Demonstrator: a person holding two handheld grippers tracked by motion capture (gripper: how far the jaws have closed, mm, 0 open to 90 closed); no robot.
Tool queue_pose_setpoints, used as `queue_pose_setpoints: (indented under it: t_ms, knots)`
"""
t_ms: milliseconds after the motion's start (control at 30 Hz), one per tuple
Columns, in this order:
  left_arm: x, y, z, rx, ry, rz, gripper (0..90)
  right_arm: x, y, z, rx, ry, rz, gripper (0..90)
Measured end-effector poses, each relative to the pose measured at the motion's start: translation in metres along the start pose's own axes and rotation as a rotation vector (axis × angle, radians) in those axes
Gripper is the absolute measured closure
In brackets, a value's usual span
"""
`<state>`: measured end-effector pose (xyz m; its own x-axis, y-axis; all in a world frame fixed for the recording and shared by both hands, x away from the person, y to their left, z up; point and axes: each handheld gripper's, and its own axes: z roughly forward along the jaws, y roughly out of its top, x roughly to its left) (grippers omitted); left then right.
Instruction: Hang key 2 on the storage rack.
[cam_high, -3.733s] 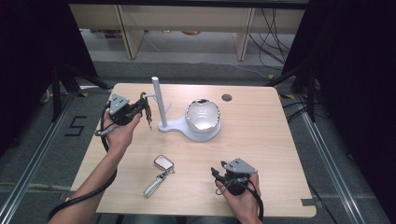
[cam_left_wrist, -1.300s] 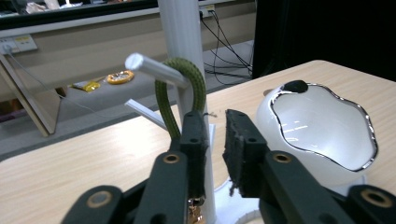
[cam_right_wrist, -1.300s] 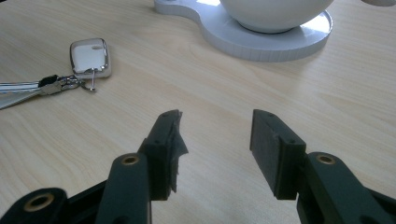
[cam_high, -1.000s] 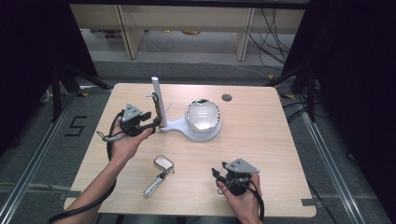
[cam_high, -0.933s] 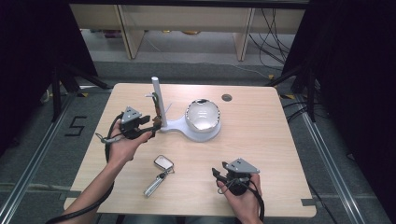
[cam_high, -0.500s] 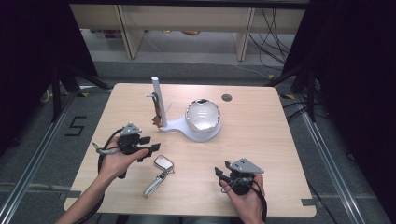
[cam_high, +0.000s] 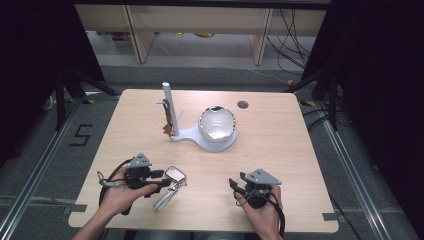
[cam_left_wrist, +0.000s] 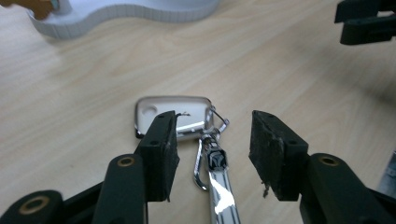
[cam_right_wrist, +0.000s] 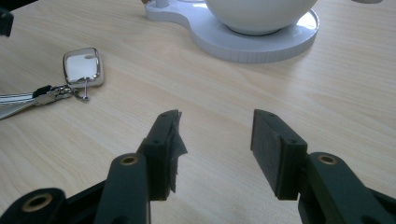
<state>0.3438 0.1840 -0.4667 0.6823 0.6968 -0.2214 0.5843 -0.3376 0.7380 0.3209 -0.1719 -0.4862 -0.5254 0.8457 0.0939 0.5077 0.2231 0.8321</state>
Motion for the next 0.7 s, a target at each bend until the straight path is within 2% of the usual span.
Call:
queue_pose_setpoints:
  t_ms: [67, 100, 133, 167, 267, 300, 400, 433, 467, 500, 533, 567, 700]
  knots:
    - [-0.002, -0.002, 0.000, 0.011, -0.001, 0.006, 51.9, 0.000, 0.000, 0.000, 0.000, 0.002, -0.002, 52.6]
    - [-0.005, -0.010, 0.000, 0.041, -0.001, 0.025, 52.2, -0.001, 0.000, 0.000, 0.000, 0.005, -0.002, 52.6]
    - [-0.008, -0.014, 0.001, 0.051, -0.013, 0.019, 52.2, -0.001, 0.000, -0.001, 0.001, 0.008, 0.001, 52.6]
    - [-0.009, -0.017, 0.001, 0.072, -0.014, 0.033, 52.2, -0.002, 0.000, -0.001, -0.001, 0.009, -0.001, 52.5]
    - [-0.011, -0.023, 0.003, 0.091, -0.017, 0.032, 52.2, -0.004, 0.001, -0.003, -0.001, 0.001, -0.004, 52.5]
    - [-0.013, -0.027, 0.006, 0.111, -0.011, 0.045, 52.5, -0.003, 0.000, -0.002, -0.004, 0.004, 0.016, 52.4]
    - [-0.016, -0.030, 0.009, 0.140, 0.001, 0.057, 53.4, -0.004, 0.001, -0.002, 0.000, 0.010, 0.005, 52.4]
    - [-0.017, -0.032, 0.009, 0.174, 0.009, 0.097, 54.9, -0.003, 0.001, -0.001, -0.005, 0.012, 0.000, 52.3]
    - [-0.018, -0.034, 0.011, 0.166, 0.012, 0.077, 55.8, -0.002, 0.001, -0.001, -0.008, 0.005, -0.005, 52.3]
    - [-0.018, -0.034, 0.011, 0.166, 0.012, 0.077, 57.8, -0.002, 0.002, -0.001, -0.006, 0.013, -0.002, 52.2]
    - [-0.018, -0.035, 0.009, 0.176, 0.031, 0.096, 59.9, -0.002, 0.002, -0.001, -0.001, 0.002, -0.006, 52.2]
    - [-0.018, -0.036, 0.008, 0.179, 0.041, 0.092, 61.0, -0.001, 0.002, -0.001, -0.006, 0.003, -0.006, 52.2]
    - [-0.016, -0.037, 0.006, 0.182, 0.037, 0.092, 63.7, -0.001, 0.003, -0.001, 0.004, 0.000, -0.004, 52.1]
